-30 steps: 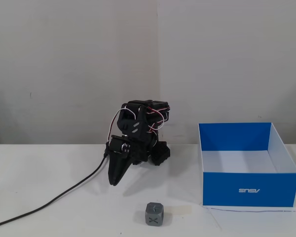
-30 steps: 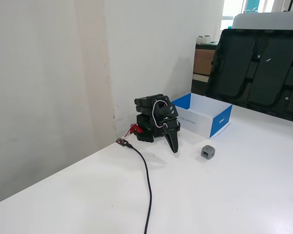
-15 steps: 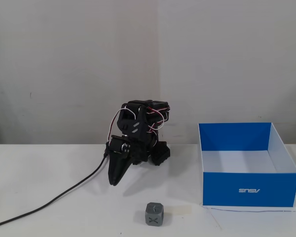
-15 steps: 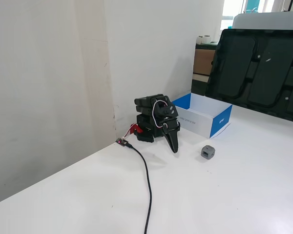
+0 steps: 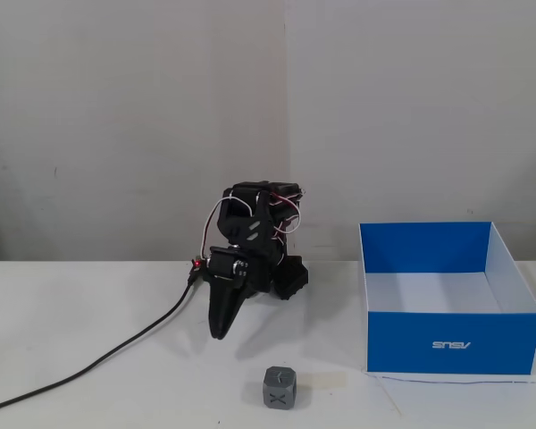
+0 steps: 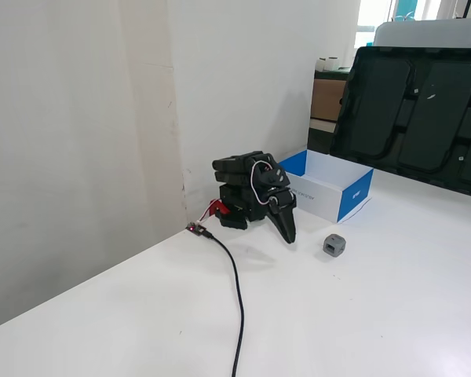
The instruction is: Pick the gray block and keep it in the box.
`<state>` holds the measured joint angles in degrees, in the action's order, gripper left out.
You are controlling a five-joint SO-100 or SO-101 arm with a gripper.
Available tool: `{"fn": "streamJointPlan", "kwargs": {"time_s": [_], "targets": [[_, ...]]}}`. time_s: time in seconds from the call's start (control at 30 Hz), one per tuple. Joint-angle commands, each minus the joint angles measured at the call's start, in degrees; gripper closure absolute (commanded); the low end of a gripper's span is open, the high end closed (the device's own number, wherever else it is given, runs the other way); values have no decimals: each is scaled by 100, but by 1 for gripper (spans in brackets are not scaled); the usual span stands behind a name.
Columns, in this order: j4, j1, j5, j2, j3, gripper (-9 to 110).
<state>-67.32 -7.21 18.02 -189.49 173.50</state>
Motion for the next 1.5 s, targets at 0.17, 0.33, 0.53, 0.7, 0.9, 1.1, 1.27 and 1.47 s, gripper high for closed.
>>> {"fn": "streamJointPlan", "kwargs": {"time_s": [0.17,0.33,0.53,0.7,0.9,1.1,1.27,1.47], "targets": [[615,413,-334,-694,26,101],[396,835,-308,-633,-378,101],[378,1213,-378,-352,-510,101],[211,1468,-527,-308,-677,101],[202,1600,-545,-281,-853,101],[290,1600,-589,694,-1441,101],[501,1538,-536,1934,-2048,101],[782,1468,-483,4131,-2988,101]]}}
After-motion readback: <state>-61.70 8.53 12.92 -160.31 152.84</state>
